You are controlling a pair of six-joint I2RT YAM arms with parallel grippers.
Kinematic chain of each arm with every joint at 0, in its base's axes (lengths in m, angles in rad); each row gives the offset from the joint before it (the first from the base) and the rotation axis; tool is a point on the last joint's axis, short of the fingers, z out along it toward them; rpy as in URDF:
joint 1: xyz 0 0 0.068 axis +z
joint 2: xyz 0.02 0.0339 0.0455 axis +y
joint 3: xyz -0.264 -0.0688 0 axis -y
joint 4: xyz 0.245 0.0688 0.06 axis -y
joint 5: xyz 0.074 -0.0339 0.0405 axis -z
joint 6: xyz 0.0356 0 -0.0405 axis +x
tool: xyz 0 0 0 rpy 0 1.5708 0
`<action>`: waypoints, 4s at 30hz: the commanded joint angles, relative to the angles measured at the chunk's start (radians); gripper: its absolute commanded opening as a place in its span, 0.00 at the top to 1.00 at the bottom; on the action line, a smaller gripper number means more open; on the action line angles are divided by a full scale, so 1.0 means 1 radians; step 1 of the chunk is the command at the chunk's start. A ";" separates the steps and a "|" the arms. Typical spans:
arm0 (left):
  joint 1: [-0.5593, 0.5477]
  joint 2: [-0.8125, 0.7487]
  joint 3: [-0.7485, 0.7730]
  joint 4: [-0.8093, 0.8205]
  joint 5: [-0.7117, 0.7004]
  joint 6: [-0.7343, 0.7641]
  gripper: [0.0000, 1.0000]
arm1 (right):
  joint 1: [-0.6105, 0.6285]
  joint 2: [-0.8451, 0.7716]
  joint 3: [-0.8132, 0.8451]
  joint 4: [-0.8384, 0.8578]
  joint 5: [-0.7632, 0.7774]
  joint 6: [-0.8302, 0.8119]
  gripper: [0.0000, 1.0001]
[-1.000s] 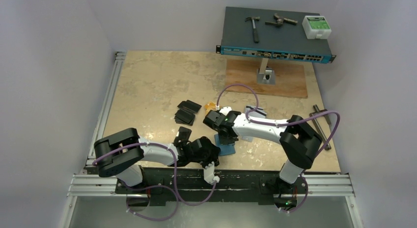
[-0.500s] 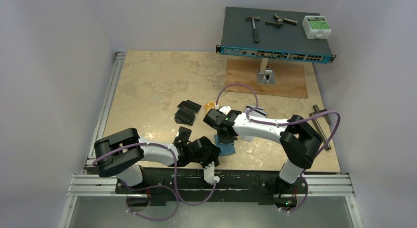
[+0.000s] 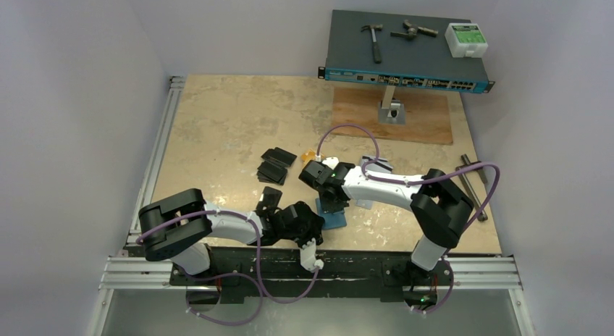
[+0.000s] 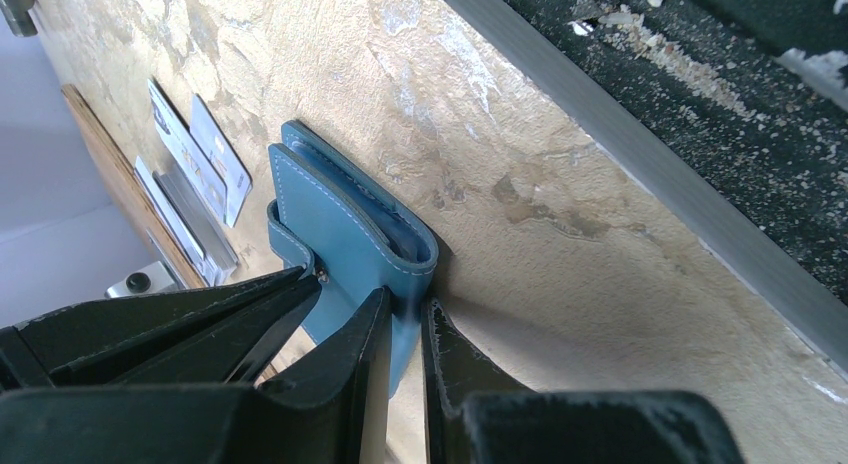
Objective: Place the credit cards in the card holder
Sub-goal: Close the card holder at the center of the board.
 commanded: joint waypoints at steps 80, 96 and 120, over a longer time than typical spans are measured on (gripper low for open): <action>-0.006 0.078 0.006 -0.274 0.036 -0.069 1.00 | 0.054 0.441 -0.083 0.263 -0.239 -0.090 1.00; -0.005 0.093 0.000 -0.271 0.024 -0.063 1.00 | 0.139 0.371 0.041 0.156 -0.219 -0.042 0.89; -0.003 0.079 0.006 -0.290 -0.031 -0.061 1.00 | -0.130 -0.126 -0.159 0.419 -0.544 -0.056 0.50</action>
